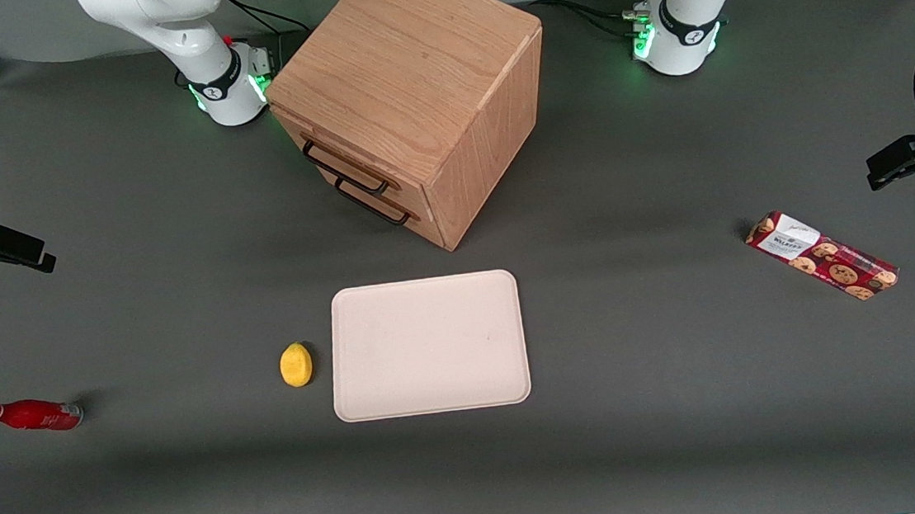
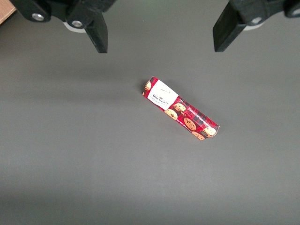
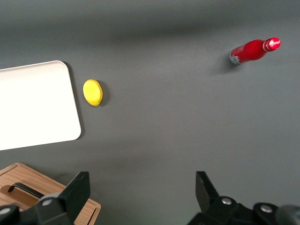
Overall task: Open upper drawer
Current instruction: 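Move the right gripper toward the upper drawer's black handle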
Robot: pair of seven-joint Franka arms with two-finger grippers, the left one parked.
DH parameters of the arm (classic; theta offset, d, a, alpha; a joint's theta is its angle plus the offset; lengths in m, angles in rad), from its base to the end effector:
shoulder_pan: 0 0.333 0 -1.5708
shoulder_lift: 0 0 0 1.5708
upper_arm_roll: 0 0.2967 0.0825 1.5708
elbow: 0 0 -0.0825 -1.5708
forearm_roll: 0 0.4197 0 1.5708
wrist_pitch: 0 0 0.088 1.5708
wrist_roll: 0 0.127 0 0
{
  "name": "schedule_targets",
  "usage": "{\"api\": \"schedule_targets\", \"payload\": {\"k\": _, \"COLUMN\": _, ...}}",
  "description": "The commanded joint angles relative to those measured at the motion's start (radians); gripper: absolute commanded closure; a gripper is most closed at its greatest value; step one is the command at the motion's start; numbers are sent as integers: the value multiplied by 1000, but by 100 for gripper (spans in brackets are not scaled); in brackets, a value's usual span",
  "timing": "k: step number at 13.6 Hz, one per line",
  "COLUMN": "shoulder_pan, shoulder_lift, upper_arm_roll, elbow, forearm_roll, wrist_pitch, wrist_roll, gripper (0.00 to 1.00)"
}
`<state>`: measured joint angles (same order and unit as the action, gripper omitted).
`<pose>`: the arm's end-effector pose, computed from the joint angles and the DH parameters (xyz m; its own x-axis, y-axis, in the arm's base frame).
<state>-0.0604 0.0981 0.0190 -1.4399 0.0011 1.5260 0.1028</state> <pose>0.6139 -0.0258 0.5884 0.9895 -0.1437 -0.0122 -0.1437 -0.9896 -0.0017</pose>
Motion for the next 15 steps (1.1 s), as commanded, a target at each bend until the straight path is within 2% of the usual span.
{"api": "schedule_targets", "payload": {"k": 1, "shoulder_pan": -10, "shoulder_lift": 5, "upper_arm_roll": 4, "elbow": 13, "forearm_roll": -12, "wrist_pitch": -18, "wrist_roll": 15, "gripper": 0}}
{"api": "schedule_targets", "payload": {"k": 10, "shoulder_pan": 2, "shoulder_lift": 3, "upper_arm_roll": 42, "elbow": 0, "forearm_roll": -4, "wrist_pitch": -32, "wrist_roll": 20, "gripper": 0}}
{"api": "schedule_targets", "payload": {"k": 13, "shoulder_pan": 2, "shoulder_lift": 2, "upper_arm_roll": 99, "elbow": -5, "forearm_roll": -3, "wrist_pitch": -41, "wrist_roll": 3, "gripper": 0}}
{"api": "schedule_targets", "payload": {"k": 15, "shoulder_pan": -1, "shoulder_lift": 2, "upper_arm_roll": 169, "elbow": -30, "forearm_roll": -3, "wrist_pitch": -63, "wrist_roll": -47, "gripper": 0}}
